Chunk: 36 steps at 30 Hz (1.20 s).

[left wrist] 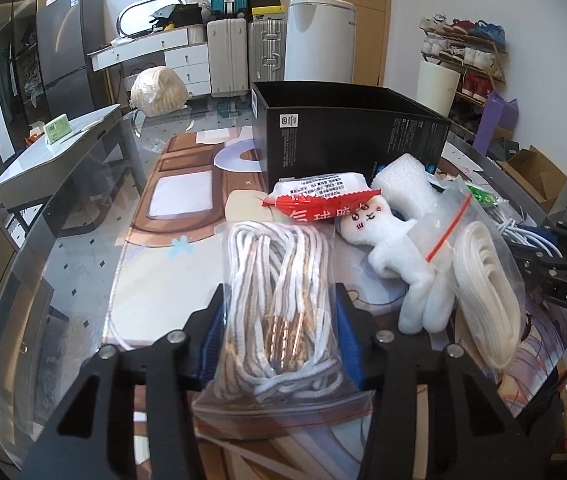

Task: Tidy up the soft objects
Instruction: 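Close left gripper on the rope bag while right gripper grasps the white cable bundle, then lift the rope bag with left tool into the black box while right lowers the cables in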

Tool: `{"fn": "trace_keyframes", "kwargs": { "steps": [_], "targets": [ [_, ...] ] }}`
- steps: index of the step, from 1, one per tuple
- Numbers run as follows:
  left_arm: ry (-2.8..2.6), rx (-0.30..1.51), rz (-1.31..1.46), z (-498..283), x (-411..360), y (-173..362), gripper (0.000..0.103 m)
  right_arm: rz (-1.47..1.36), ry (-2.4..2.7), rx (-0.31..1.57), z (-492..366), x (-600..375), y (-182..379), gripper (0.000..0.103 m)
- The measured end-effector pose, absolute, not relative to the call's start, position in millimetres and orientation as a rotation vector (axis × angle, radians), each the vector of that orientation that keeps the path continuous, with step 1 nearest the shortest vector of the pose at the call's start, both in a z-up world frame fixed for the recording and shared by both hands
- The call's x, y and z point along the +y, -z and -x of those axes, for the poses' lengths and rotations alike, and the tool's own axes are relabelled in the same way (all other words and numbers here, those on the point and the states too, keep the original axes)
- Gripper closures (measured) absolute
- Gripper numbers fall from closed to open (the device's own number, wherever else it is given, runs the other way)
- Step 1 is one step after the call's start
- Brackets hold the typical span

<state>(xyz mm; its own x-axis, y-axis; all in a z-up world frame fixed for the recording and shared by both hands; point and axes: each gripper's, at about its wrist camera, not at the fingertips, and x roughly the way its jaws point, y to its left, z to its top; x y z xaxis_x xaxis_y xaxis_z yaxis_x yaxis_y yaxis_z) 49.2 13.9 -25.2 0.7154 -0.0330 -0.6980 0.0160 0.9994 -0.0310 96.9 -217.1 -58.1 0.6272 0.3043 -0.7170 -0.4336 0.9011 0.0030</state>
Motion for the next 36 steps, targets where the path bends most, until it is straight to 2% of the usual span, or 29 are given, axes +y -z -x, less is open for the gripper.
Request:
{"fn": "trace_keyframes", "kwargs": {
  "steps": [3,8,18,24,36],
  "targets": [
    [0.032,0.764,0.036,-43.9,16.0,24.7,0.058,0.17,-0.429,0.781,-89.9,-221.2,57.9,0.07],
    [0.036,0.745,0.059,-33.0,19.8,22.3,0.062,0.178,-0.447,0.754,-75.8,-224.5,55.2,0.072],
    [0.035,0.689,0.086,-12.0,24.4,12.5,0.062,0.165,-0.481,0.681,-48.0,-236.2,39.9,0.072],
    [0.043,0.631,0.091,-7.2,21.5,-4.4,0.062,0.129,-0.52,0.567,-31.5,-237.8,15.9,0.072],
    [0.072,0.526,0.079,-22.9,20.4,-41.5,0.062,0.084,-0.551,0.438,-53.2,-223.5,-21.2,0.072]
  ]
}}
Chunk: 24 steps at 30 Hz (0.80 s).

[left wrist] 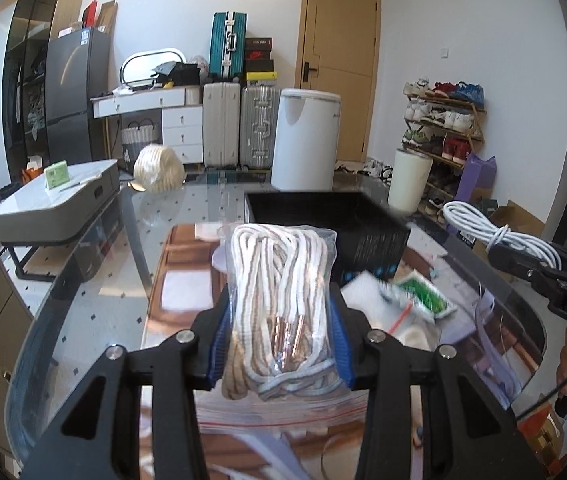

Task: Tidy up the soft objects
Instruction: 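Lift the rope bag with left tool into the black box while right lowers the cables in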

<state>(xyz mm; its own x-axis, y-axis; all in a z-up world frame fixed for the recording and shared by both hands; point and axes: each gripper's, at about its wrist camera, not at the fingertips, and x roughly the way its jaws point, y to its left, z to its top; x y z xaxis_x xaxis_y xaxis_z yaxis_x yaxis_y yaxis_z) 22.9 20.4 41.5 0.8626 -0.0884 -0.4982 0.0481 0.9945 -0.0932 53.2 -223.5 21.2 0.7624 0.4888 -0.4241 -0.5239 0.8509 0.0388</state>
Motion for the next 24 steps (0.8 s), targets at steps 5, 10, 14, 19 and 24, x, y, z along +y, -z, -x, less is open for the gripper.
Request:
{"fn": "trace_keyframes", "kwargs": {
  "steps": [5,10,14,19,24],
  "targets": [
    [0.078,0.499,0.076,-42.7,22.0,-51.9,0.061,0.091,-0.568,0.454,-73.4,-214.2,-23.2,0.072],
    [0.087,0.487,0.069,-65.6,23.6,-57.9,0.061,0.106,-0.565,0.471,-95.2,-203.5,-26.6,0.072],
    [0.11,0.487,0.07,-84.3,20.4,-62.7,0.061,0.113,-0.568,0.493,-113.8,-195.8,-27.7,0.072],
    [0.13,0.498,0.071,-111.6,18.5,-65.7,0.061,0.116,-0.585,0.519,-138.4,-186.5,-29.1,0.072],
    [0.148,0.538,0.045,-140.2,12.2,-60.9,0.061,0.146,-0.6,0.546,-159.0,-174.4,-28.8,0.072]
  ]
}}
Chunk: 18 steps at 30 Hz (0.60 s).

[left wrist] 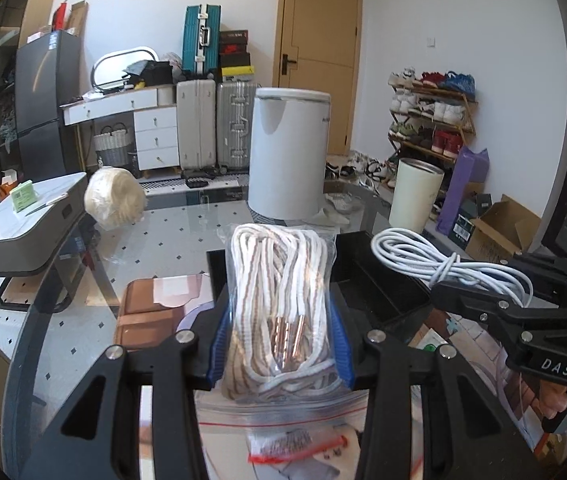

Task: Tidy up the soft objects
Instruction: 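Lift the rope bag with left tool into the black box while right lowers the cables in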

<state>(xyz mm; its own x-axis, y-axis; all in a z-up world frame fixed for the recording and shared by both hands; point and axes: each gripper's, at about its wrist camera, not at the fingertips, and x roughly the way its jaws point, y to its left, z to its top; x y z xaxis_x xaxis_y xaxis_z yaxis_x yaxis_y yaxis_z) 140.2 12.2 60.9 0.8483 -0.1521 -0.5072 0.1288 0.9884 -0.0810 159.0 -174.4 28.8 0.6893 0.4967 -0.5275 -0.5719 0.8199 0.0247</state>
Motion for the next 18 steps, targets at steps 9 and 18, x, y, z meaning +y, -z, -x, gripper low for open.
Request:
{"fn": "trace_keyframes", "kwargs": {
  "steps": [9,18],
  "targets": [
    [0.163,0.602,0.031,-175.8,6.8,-47.9,0.061,0.19,-0.612,0.597,-195.4,-158.0,-20.4,0.072],
    [0.169,0.651,0.029,-201.8,4.3,-40.1,0.061,0.218,-0.61,0.644,-222.6,-145.6,-12.3,0.072]
  ]
}}
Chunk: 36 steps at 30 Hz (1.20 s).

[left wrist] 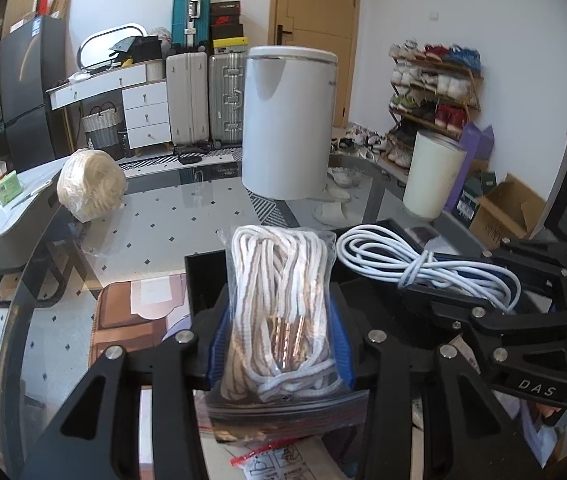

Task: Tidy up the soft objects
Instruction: 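Lift the rope bag with left tool into the black box while right lowers the cables in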

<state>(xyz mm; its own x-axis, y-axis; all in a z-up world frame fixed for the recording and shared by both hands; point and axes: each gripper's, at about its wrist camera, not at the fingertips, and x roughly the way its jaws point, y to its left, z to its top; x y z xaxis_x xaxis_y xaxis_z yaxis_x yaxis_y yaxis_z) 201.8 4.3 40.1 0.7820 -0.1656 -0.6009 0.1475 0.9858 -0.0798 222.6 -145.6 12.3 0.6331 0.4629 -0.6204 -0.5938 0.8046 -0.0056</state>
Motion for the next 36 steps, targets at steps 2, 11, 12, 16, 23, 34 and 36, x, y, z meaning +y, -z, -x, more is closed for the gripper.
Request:
{"fn": "trace_keyframes", "kwargs": {
  "steps": [2,11,12,16,23,34,36],
  "targets": [
    [0.172,0.665,0.0,-205.7,-0.2,-38.0,0.061,0.233,-0.617,0.662,-226.8,-142.7,-10.1,0.072],
    [0.197,0.691,-0.034,-216.5,-4.9,-34.5,0.058,0.29,-0.634,0.709,-243.3,-127.5,-0.5,0.072],
    [0.198,0.694,-0.035,-217.7,-5.2,-33.8,0.057,0.295,-0.634,0.702,-243.8,-126.2,-0.3,0.072],
    [0.206,0.699,-0.047,-221.4,-6.3,-29.9,0.057,0.293,-0.648,0.71,-247.7,-123.6,0.3,0.072],
    [0.22,0.727,-0.059,-219.7,-8.6,-25.7,0.06,0.299,-0.667,0.752,-248.0,-122.7,0.5,0.072],
    [0.236,0.734,-0.058,-213.0,-6.6,-30.7,0.044,0.3,-0.615,0.666,-229.3,-137.0,-14.3,0.067],
    [0.242,0.717,-0.039,-206.0,-3.6,-36.4,0.036,0.294,-0.6,0.621,-219.2,-144.9,-23.1,0.045]
  ]
}}
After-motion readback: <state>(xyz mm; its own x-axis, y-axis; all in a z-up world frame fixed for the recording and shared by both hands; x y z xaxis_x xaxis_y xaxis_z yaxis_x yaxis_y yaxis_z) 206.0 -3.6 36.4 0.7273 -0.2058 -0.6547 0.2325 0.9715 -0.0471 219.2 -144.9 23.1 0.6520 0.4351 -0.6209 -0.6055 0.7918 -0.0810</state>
